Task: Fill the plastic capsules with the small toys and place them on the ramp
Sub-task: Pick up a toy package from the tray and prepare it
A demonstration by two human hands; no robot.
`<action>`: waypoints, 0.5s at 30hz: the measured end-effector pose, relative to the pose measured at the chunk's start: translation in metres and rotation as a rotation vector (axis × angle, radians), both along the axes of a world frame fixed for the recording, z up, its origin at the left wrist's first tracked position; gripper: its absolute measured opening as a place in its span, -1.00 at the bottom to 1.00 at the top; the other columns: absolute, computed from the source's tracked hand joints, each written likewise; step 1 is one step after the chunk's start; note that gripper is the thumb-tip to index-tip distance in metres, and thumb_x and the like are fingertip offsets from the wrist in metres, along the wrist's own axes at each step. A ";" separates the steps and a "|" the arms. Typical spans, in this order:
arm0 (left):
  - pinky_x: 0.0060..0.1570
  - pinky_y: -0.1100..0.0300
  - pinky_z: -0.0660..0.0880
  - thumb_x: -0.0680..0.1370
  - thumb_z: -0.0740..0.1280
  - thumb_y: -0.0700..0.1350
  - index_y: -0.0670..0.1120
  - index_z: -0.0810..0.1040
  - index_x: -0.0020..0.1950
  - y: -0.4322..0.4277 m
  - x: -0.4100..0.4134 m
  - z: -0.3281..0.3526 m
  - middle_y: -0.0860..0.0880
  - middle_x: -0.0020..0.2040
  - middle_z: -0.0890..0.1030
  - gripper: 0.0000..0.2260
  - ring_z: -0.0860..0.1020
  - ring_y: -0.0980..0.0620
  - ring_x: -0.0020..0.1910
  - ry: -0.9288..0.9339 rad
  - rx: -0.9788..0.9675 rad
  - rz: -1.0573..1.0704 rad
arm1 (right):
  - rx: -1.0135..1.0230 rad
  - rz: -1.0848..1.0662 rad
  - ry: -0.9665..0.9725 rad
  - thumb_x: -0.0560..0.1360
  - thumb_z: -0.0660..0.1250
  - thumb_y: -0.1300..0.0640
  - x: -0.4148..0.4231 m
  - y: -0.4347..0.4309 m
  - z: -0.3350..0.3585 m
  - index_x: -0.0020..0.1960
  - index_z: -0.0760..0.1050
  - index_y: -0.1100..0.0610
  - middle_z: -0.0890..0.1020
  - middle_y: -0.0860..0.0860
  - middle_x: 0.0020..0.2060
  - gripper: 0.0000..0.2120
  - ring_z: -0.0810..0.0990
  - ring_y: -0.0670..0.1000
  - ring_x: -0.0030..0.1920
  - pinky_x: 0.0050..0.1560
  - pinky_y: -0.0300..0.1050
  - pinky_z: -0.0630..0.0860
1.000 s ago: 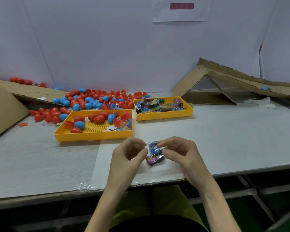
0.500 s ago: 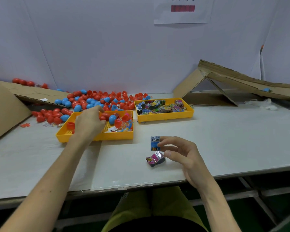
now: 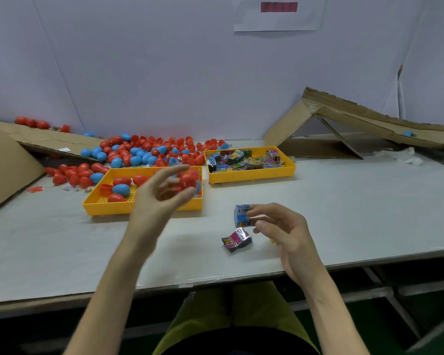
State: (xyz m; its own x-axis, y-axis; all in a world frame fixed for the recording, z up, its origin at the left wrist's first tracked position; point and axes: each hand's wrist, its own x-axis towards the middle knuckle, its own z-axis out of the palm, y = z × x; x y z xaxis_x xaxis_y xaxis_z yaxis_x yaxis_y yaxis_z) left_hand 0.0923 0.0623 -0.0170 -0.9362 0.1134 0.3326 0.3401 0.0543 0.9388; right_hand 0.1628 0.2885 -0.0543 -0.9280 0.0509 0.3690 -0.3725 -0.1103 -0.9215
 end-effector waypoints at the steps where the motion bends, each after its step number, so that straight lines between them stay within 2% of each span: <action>1: -0.05 0.29 0.61 0.39 0.52 -0.07 0.20 0.64 0.18 0.007 0.014 -0.006 0.09 0.02 0.67 -0.61 0.66 0.14 0.02 -0.062 0.150 -0.085 | -0.004 -0.002 0.004 0.33 0.41 0.01 0.000 0.000 0.000 -0.09 0.70 -0.03 0.71 0.03 -0.01 -0.82 0.68 -0.01 0.00 -0.06 -0.27 0.54; 3: -0.07 0.25 0.60 0.34 0.50 -0.08 0.15 0.68 0.17 0.021 0.027 -0.019 0.09 0.05 0.68 -0.59 0.68 0.09 0.01 -0.155 0.362 -0.169 | -0.013 -0.001 0.011 0.33 0.41 0.02 0.000 0.001 -0.001 -0.09 0.70 -0.01 0.71 0.04 -0.01 -0.82 0.68 0.01 0.01 -0.04 -0.23 0.56; 4: -0.10 0.26 0.60 0.33 0.50 -0.09 0.14 0.70 0.12 0.028 0.031 -0.025 0.13 0.00 0.69 -0.63 0.68 0.11 -0.06 -0.179 0.396 -0.171 | -0.021 -0.001 0.012 0.33 0.41 0.01 0.000 0.002 -0.001 -0.10 0.70 0.00 0.71 0.04 -0.01 -0.81 0.68 0.02 0.03 -0.03 -0.22 0.56; 7: -0.18 0.29 0.57 0.28 0.51 -0.04 0.14 0.73 0.01 0.045 0.034 -0.035 0.17 -0.11 0.69 -0.69 0.65 0.18 -0.17 -0.232 0.373 -0.117 | -0.049 0.002 0.009 0.32 0.41 0.01 -0.001 0.003 -0.001 -0.13 0.70 0.00 0.71 0.06 -0.02 -0.83 0.67 0.03 0.05 -0.04 -0.22 0.56; 10: -0.05 0.22 0.61 0.24 0.55 -0.01 0.13 0.72 0.07 0.045 0.034 -0.039 0.06 -0.01 0.71 -0.61 0.68 0.09 -0.01 -0.243 0.351 -0.069 | -0.030 0.007 0.020 0.34 0.40 0.02 0.000 0.002 -0.002 -0.15 0.70 0.02 0.71 0.07 -0.03 -0.84 0.67 0.00 0.01 -0.05 -0.25 0.55; 12: 0.06 0.15 0.61 0.27 0.55 -0.02 0.13 0.70 0.12 0.042 0.036 -0.040 -0.02 0.04 0.72 -0.59 0.68 0.00 0.05 -0.226 0.348 -0.108 | -0.002 0.001 0.036 0.37 0.40 0.07 0.001 0.001 -0.002 -0.15 0.70 0.03 0.71 0.06 -0.03 -0.88 0.68 -0.01 -0.02 -0.05 -0.28 0.54; 15: 0.03 0.15 0.63 0.34 0.52 -0.03 0.14 0.70 0.12 0.043 0.039 -0.041 -0.04 0.05 0.72 -0.65 0.69 -0.04 0.04 -0.192 0.301 -0.126 | 0.010 -0.012 0.047 0.41 0.38 0.19 0.000 0.000 -0.003 -0.15 0.70 0.04 0.72 0.06 -0.02 -0.87 0.69 0.05 0.01 -0.01 -0.26 0.55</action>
State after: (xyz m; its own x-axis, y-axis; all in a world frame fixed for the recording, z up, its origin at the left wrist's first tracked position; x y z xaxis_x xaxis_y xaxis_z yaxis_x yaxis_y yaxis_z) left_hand 0.1315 0.1049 -0.0575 -0.9697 0.1560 0.1882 0.1425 -0.2648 0.9537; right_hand 0.1631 0.2884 -0.0570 -0.9089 0.0583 0.4129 -0.4168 -0.0960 -0.9039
